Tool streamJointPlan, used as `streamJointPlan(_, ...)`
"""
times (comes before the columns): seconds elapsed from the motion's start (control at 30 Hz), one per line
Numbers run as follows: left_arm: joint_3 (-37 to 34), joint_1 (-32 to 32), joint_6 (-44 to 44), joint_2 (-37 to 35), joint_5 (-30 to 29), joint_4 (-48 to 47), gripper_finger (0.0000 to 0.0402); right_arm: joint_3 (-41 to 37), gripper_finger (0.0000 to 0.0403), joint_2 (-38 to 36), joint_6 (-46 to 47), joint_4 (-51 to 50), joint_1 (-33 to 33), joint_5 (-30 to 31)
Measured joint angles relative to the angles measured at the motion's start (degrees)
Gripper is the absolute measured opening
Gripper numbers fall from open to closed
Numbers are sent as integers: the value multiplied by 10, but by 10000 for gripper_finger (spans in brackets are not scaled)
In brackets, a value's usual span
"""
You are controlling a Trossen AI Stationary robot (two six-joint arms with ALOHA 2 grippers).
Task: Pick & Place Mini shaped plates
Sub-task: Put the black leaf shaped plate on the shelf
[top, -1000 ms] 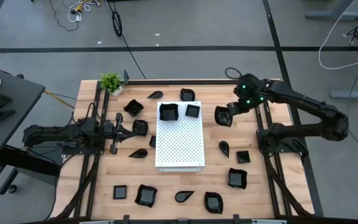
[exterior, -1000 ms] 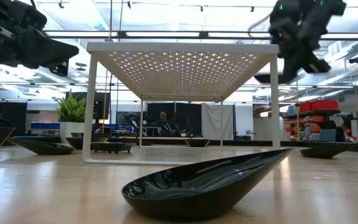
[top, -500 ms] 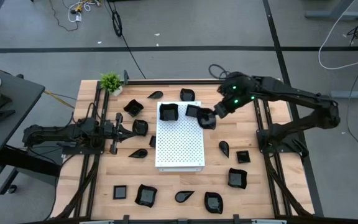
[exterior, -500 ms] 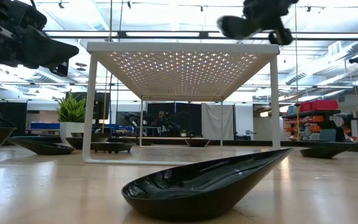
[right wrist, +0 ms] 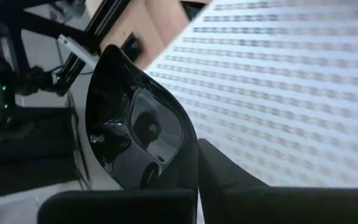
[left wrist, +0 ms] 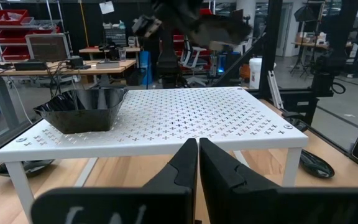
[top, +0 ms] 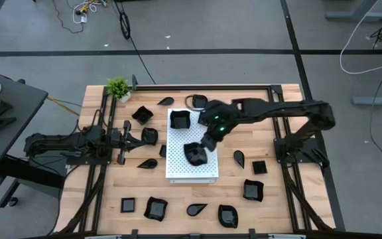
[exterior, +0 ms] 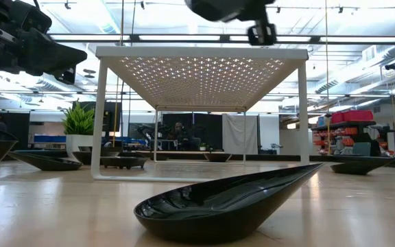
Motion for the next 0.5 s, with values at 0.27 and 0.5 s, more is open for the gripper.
streamJointPlan(0.27,0,0,0,0,0,0,21,98,0,97,-13,1,14,-3)
streamJointPlan(0.5,0,0,0,0,0,0,21,111,0,151,13,5,13,0)
